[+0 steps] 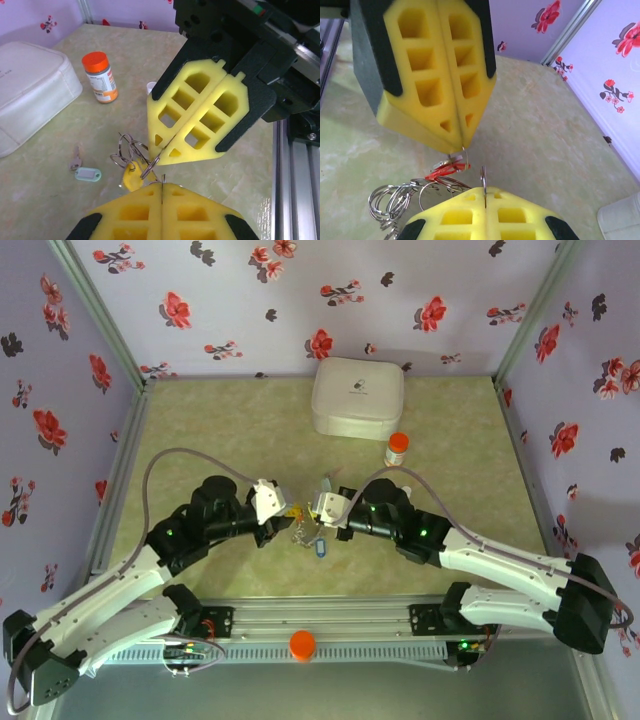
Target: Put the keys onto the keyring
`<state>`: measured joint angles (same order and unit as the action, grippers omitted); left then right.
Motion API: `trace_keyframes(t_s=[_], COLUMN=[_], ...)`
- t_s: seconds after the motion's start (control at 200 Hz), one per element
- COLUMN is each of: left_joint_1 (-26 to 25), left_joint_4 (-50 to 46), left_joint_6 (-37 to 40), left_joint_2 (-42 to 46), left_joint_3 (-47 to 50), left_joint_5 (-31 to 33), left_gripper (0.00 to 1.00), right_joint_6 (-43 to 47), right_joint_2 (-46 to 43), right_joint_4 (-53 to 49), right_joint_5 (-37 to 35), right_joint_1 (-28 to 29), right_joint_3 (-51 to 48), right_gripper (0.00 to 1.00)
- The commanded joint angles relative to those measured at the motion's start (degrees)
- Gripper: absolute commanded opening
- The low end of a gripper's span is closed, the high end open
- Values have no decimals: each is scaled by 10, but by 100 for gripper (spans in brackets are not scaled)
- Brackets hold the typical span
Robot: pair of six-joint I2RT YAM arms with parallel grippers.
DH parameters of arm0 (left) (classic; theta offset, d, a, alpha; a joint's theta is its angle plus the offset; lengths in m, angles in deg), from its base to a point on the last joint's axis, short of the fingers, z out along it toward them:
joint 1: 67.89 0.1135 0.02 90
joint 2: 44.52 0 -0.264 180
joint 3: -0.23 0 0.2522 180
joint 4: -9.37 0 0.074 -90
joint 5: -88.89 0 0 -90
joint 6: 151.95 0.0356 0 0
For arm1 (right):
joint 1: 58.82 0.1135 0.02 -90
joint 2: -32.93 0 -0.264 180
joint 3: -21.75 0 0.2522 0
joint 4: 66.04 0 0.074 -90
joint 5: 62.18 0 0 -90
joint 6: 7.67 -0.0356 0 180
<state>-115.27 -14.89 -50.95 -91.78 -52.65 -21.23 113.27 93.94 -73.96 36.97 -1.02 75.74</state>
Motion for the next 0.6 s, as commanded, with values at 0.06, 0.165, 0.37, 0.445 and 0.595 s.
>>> trace_keyframes(t_s=[0.06, 0.165, 0.37, 0.445, 0.595], left_joint_1=[-3, -4, -4, -5, -6], left_joint_4=[3, 3, 16, 23, 29], left_joint_6=[-75, -87, -87, -85, -75], left_joint_2=[-29, -36, -26, -22, -14], left_joint_3=[-18, -18, -11, -6, -1], left_joint_5=[-16, -16, -16, -16, -15], left_gripper=[0, 0, 0, 0, 0], right_joint_6=[5, 2, 4, 7, 19], right_joint_2=[-4, -7, -5, -1, -1], right_joint_4=[41, 48, 47, 35, 7], right_joint_5=[-11, -16, -54, -61, -70], right_joint_1=[12, 14, 22, 25, 31], right_joint_3=[1, -3, -4, 1, 9], right_gripper=[0, 0, 0, 0, 0])
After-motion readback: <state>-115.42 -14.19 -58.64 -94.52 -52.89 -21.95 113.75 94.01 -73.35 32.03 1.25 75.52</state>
